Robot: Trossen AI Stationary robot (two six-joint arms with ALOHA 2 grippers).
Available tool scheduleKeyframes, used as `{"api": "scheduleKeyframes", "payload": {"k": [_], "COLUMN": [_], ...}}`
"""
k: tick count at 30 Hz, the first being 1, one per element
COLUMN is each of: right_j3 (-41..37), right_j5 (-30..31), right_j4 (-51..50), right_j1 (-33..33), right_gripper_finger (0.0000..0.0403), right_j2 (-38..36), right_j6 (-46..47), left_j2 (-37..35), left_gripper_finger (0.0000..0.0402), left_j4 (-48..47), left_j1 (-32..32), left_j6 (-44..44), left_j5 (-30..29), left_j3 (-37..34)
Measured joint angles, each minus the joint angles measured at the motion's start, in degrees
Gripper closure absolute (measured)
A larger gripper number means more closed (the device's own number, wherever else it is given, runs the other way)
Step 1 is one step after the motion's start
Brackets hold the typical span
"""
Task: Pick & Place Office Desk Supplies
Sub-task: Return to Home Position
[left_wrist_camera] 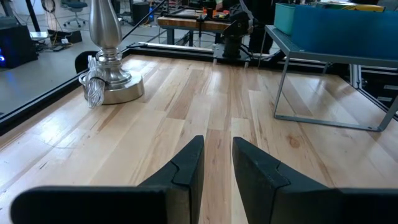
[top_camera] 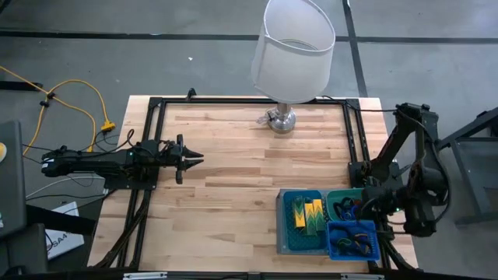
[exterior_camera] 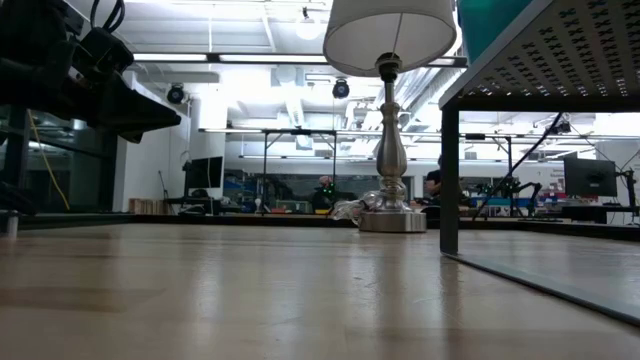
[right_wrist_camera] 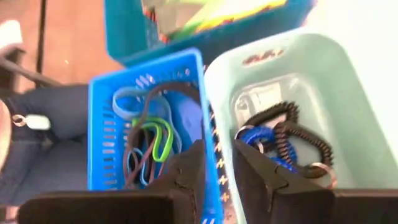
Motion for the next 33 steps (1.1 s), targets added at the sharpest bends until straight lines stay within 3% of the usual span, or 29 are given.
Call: {"api": "scheduleKeyframes", "payload": {"k": [7, 16, 21, 33], "right_j3": [0.0, 0.0, 0.0, 0.0], "right_j5": [2.91, 5.47, 7.65, 7.08], "right_j4": [-1.55, -1.22, 0.71, 11.26], "right_j1": [-2.14, -7.14, -12.3, -31.78], "right_gripper_finger": [0.0332, 0.0332, 0.0332, 0.0332], "right_j2": [-3.96, -4.03, -4.03, -6.21], "right_j6": [-0.76, -10.15, -19.65, -47.88], "left_j2": [0.0, 0.01, 0.01, 0.01], "left_gripper_finger": [0.0323, 0.0323, 0.0323, 0.0323], "left_j4": [0.0, 0.0, 0.0, 0.0], "left_j1": [0.0, -0.02, 0.0, 0.0], "left_j6": [0.0, -0.01, 0.0, 0.0], "left_j5": [-0.02, -0.02, 0.0, -0.01], "left_j3": [0.0, 0.0, 0.0, 0.0]}}
